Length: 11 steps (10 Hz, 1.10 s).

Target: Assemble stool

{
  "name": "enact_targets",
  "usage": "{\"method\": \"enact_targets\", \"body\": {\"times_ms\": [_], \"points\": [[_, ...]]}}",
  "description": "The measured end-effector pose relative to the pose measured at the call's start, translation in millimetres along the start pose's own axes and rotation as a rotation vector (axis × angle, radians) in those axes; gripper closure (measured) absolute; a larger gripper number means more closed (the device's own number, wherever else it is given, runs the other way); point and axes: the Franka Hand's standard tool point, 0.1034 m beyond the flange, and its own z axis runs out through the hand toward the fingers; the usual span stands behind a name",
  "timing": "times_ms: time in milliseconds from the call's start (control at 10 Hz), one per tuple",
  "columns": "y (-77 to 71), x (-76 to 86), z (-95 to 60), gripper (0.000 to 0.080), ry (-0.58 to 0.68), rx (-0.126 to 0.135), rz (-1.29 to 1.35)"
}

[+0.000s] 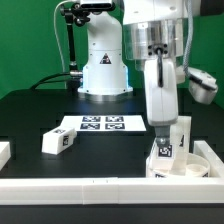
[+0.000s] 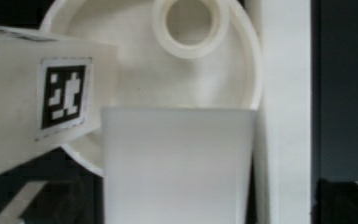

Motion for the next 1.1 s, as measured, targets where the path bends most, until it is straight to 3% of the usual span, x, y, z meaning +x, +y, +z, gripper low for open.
{"method": "enact_targets", "body": {"times_ms": [100,300,700,900,1100], "points": [[-3.7,-2.4,-9.1,0.0154,-0.007,0.013,-0.007],[-3.4,-2.2,-7.5,0.0151,-0.005,0.013,-0.041],[-4.1,-19.6,-8.7,0.0151,0.041,0.005,-0.462],[-5.0,-27.9,-7.7,0.0151,0.069,0.022,-0.721],[-4.8,-27.1,-7.3,0.0151,0.071,0.017,-0.885]]}}
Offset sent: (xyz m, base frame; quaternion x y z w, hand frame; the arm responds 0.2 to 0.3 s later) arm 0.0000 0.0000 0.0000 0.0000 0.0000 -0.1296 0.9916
